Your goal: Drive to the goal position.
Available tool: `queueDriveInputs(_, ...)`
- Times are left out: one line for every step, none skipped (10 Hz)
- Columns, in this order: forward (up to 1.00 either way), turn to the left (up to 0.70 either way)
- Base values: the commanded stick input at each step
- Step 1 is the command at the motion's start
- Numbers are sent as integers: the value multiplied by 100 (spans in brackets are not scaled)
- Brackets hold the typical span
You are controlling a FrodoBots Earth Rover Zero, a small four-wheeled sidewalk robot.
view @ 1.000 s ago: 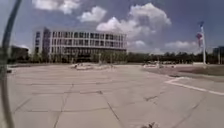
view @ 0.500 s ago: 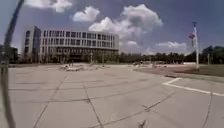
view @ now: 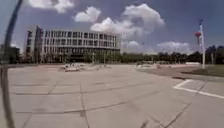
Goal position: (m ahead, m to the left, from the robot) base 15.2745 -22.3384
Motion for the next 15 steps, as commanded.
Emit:
queueDriveInputs(85, 0)
queueDriveInputs(85, -6)
queueDriveInputs(85, -24)
queueDriveInputs(85, -34)
queueDriveInputs(85, -34)
queueDriveInputs(85, -34)
queueDriveInputs(85, -19)
queueDriveInputs(85, 0)
queueDriveInputs(85, 0)
queueDriveInputs(85, 0)
queueDriveInputs(85, 0)
queueDriveInputs(85, 0)
queueDriveInputs(85, 0)
queueDriveInputs(85, 0)
queueDriveInputs(85, 0)
